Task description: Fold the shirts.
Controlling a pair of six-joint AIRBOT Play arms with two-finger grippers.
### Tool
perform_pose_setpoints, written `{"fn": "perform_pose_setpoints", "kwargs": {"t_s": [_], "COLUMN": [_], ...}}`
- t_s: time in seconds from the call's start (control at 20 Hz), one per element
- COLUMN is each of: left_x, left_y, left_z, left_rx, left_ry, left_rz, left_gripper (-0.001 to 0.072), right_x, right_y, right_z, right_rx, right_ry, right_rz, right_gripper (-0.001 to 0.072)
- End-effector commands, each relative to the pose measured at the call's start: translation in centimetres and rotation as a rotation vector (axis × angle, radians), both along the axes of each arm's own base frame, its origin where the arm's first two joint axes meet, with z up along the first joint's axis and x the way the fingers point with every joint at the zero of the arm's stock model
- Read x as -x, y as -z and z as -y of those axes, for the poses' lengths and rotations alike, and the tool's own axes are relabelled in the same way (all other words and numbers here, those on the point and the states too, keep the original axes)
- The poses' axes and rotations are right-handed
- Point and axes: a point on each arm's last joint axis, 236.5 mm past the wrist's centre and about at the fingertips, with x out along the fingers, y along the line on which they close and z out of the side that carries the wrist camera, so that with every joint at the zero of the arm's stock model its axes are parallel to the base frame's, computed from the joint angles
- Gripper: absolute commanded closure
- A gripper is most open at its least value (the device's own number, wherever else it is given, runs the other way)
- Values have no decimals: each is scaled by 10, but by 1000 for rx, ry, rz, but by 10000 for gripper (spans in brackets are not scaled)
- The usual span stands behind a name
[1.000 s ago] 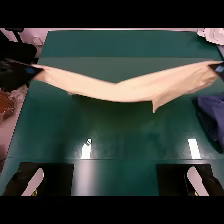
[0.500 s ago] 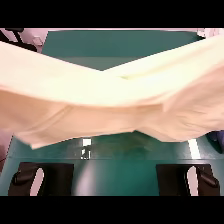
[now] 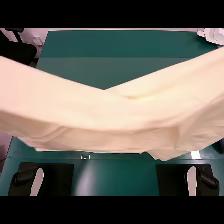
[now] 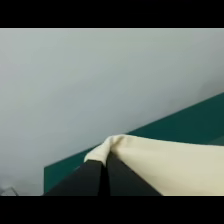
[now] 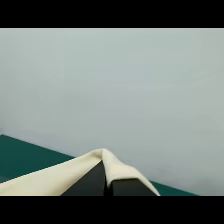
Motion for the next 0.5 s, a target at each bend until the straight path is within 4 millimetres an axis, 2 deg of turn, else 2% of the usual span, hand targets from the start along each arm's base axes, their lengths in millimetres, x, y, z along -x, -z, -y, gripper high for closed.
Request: {"fn": "perform_pose_setpoints", "kwargs": {"t_s": [0.0,0.15,0.25,0.45], "left_x": [-41,-80,-101,-143], "left_y": [68,125,148,203], "left_z": [4,-6,-11,-14], "left_rx": [82,162,213,238], "left_ry": [71,76,79,117], "left_rz": [-193,-291,-287,-361], "left_gripper": [685,685,685,685], "right_x": [-33,-68,-89,-128], "right_y": [50,115,158,220], "right_z": [23,51,70,102], "right_rx": [-87,-208,-290,-375], "right_ry": [3,25,58,148], "right_rz": [-119,-251,-303,-334], "right_gripper": [691,691,690,690]}}
